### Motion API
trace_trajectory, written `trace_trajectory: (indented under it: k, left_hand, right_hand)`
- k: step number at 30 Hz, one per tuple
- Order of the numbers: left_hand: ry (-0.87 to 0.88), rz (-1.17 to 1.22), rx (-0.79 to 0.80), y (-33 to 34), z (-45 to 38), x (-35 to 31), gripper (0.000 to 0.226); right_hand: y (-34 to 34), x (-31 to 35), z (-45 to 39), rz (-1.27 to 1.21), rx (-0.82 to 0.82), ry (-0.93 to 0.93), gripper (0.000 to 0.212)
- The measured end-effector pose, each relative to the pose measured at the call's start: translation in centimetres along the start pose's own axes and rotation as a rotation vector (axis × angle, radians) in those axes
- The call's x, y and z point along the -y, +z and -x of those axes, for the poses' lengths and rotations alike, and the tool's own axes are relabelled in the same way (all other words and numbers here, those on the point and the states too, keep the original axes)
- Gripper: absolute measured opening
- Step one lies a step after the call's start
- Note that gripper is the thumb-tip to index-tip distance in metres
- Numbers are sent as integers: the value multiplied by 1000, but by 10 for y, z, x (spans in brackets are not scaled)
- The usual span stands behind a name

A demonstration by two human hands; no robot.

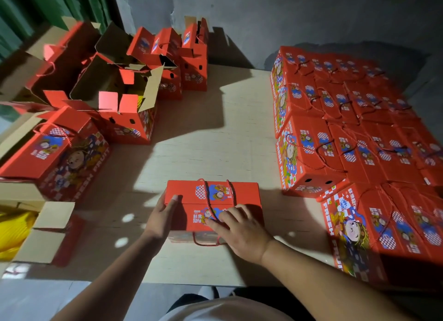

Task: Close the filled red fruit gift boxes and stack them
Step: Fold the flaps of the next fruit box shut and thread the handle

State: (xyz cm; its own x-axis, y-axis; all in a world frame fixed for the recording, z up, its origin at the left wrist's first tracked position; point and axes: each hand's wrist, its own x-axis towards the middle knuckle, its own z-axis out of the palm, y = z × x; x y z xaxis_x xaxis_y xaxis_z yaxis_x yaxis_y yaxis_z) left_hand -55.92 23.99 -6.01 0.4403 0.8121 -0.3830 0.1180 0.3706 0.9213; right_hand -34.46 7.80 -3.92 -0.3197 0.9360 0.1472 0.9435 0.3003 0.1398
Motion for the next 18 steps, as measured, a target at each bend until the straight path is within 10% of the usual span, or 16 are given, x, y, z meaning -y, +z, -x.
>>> trace_trajectory:
  k: [3, 18]
  left_hand:
    - [15, -4, -18, 1, 1, -1, 30]
    - [14, -6, -24, 2, 2, -1, 27]
  right_hand:
    - [-6, 14, -23, -176, -91, 71, 30]
    - [-22, 14, -46, -380, 266, 459, 63]
